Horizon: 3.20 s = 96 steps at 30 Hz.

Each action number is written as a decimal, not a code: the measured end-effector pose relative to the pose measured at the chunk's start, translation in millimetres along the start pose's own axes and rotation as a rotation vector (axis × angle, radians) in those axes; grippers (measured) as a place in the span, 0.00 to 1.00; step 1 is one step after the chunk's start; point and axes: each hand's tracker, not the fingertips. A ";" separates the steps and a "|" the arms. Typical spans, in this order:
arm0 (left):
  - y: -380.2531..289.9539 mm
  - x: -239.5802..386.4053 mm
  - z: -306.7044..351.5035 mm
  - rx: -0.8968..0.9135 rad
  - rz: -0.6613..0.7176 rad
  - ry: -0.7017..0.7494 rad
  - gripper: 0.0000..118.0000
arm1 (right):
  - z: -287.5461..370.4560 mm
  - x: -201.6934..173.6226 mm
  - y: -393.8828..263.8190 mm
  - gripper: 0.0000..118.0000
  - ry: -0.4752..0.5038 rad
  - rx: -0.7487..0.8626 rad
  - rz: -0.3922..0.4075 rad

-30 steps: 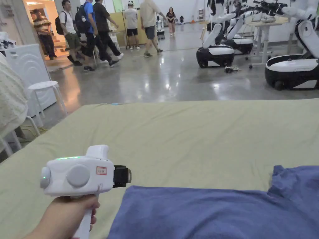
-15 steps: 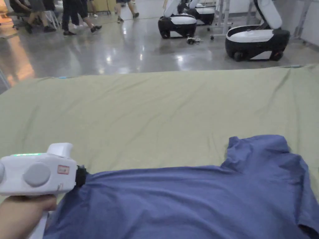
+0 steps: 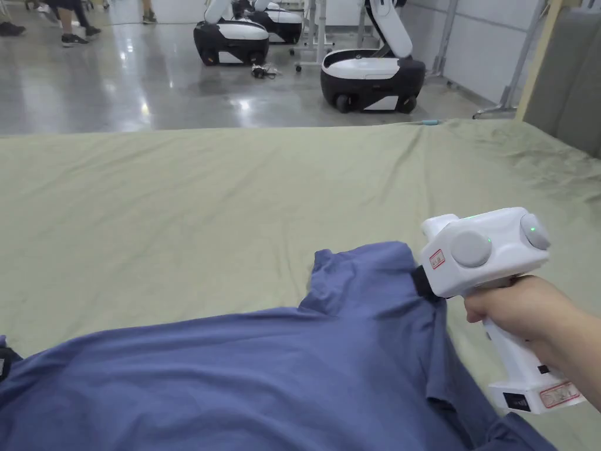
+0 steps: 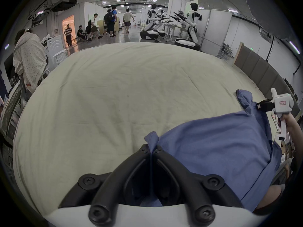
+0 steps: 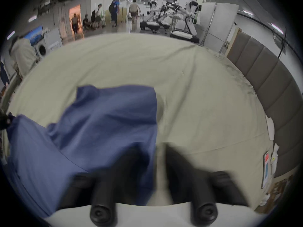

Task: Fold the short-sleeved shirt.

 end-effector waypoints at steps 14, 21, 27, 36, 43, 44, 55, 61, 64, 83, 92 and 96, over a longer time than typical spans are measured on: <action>-29.5 -12.9 121.5 0.103 0.040 -0.117 0.00 | 183.3 36.5 -66.7 0.01 0.147 0.267 0.011; -103.7 -24.5 174.8 0.052 -0.029 -0.174 0.00 | 244.3 57.9 -150.3 0.01 0.189 0.276 0.004; -167.1 -13.3 172.2 -0.043 -0.061 -0.171 0.00 | 229.8 37.9 -227.9 0.01 0.166 0.152 0.093; -203.4 -25.7 164.2 -0.058 -0.070 -0.117 0.00 | 187.8 23.7 -293.2 0.01 0.133 0.056 0.079; -215.3 -24.9 163.5 -0.028 -0.059 -0.074 0.53 | 184.4 4.6 -300.4 0.30 0.057 0.082 0.097; -214.9 -29.2 171.6 0.012 -0.022 -0.104 0.81 | 192.3 8.3 -300.3 0.53 0.082 0.084 0.083; -204.8 -86.5 278.1 0.183 0.354 -0.532 0.28 | 321.3 2.5 -272.8 0.00 0.124 0.423 -0.128; -215.1 -98.8 237.5 0.108 0.360 -0.551 0.00 | 320.5 -38.2 -256.8 0.00 0.223 0.483 -0.045; -217.0 -123.0 193.9 0.028 0.474 -0.734 0.00 | 312.3 -57.1 -253.3 0.00 0.294 0.442 -0.051; -191.4 -109.6 54.8 -0.155 0.389 -0.713 0.00 | 271.9 -91.7 -256.5 0.00 0.401 0.364 -0.088; -147.0 -91.8 83.5 -0.153 0.419 -0.725 0.00 | 278.4 -92.6 -282.2 0.00 0.499 0.344 -0.062; -124.4 -107.1 116.6 -0.141 0.330 -0.580 0.00 | 293.0 -88.2 -287.1 0.00 0.529 0.379 -0.038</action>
